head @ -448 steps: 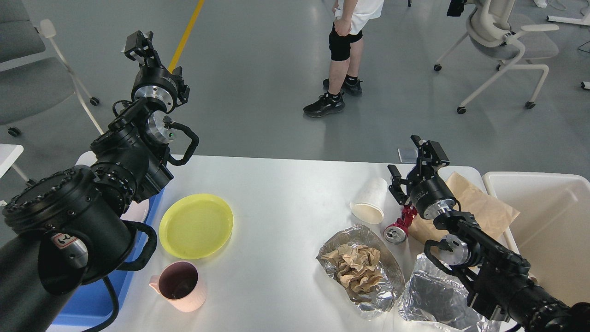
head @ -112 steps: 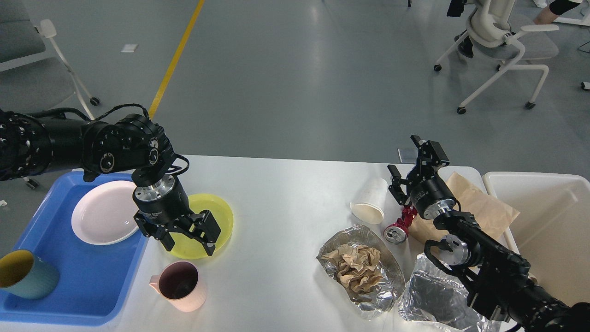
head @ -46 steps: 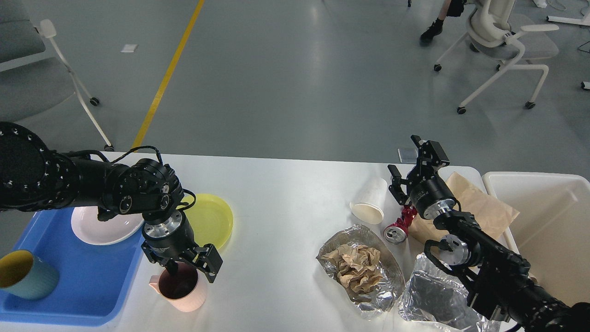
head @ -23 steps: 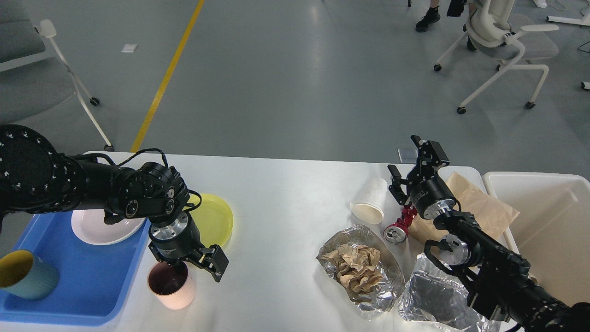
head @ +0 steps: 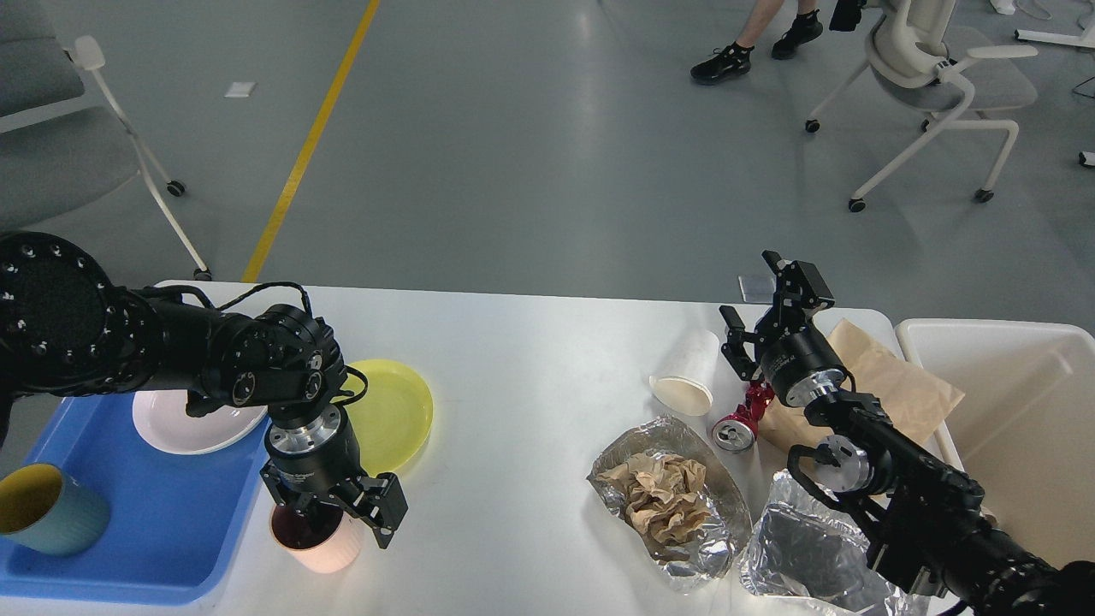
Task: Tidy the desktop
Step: 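Grasp the pink mug by its rim with the left gripper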
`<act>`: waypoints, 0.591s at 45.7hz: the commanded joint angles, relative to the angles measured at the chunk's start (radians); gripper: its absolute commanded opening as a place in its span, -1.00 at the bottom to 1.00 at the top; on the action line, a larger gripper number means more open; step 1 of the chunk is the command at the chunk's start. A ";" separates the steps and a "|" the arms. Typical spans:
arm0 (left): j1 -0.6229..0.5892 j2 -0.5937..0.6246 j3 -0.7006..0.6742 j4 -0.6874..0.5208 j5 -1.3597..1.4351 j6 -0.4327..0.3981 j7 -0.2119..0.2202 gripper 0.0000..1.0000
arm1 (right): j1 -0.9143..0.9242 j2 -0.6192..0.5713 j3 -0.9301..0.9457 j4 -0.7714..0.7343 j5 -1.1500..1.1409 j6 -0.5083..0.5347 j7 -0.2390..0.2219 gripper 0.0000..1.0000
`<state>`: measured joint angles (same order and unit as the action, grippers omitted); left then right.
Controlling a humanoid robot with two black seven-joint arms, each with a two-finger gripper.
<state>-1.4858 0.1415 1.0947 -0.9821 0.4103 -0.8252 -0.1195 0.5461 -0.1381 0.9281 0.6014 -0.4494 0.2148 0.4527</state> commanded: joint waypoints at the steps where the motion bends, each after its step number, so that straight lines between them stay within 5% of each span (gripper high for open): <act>1: 0.002 -0.003 0.007 -0.003 0.001 -0.032 0.001 0.46 | 0.000 0.000 0.000 0.000 0.000 0.000 0.000 1.00; 13: 0.001 0.001 0.011 -0.004 0.001 -0.069 0.001 0.02 | 0.000 0.000 0.000 0.000 0.000 0.000 0.000 1.00; 27: -0.002 0.001 0.036 -0.001 0.002 -0.045 0.004 -0.10 | 0.000 0.000 0.000 0.000 0.000 0.000 0.000 1.00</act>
<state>-1.4878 0.1452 1.1244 -0.9840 0.4105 -0.8807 -0.1179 0.5461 -0.1381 0.9281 0.6014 -0.4495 0.2148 0.4532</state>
